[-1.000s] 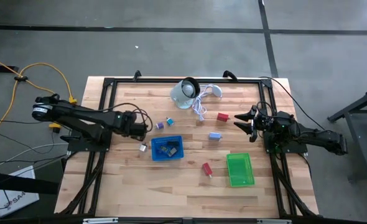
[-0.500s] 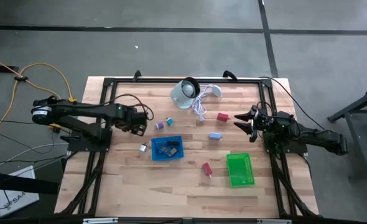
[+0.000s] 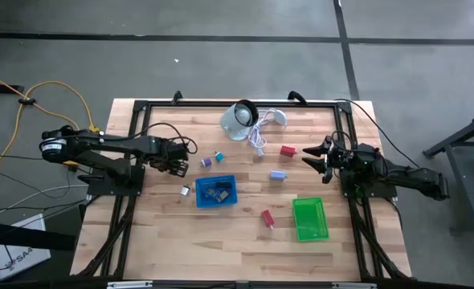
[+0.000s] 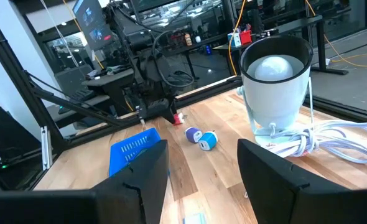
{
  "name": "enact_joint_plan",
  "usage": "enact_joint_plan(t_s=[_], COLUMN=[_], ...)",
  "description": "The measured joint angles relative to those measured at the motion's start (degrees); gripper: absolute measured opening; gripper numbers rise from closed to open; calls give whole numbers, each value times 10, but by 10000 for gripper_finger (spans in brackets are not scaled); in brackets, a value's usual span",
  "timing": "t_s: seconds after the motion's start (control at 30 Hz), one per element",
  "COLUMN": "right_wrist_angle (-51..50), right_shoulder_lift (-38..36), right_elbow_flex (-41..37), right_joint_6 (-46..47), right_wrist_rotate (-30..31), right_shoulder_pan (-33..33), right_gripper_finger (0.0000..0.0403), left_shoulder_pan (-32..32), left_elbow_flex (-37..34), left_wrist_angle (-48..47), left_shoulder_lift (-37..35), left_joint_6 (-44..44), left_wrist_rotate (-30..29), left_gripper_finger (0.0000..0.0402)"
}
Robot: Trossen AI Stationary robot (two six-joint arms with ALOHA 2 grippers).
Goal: Pick & Place Office items
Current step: Put the pink charger adapter into the green bin
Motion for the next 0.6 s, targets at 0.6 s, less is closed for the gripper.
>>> enact_joint_plan(t_s=[0.6], right_wrist_angle=[0], right_shoulder_lift=[0], right_elbow_flex=[0], right_joint_6=[0], right_wrist_rotate=[0], right_shoulder_pan=[0], right_gripper_finger=[179], left_shoulder_pan=[0], left_elbow_flex=[-15], left_wrist_angle=[23], left_shoulder_lift=[0], left_joint_6=[3], left_wrist_rotate=[-1], left_gripper_finger=[200])
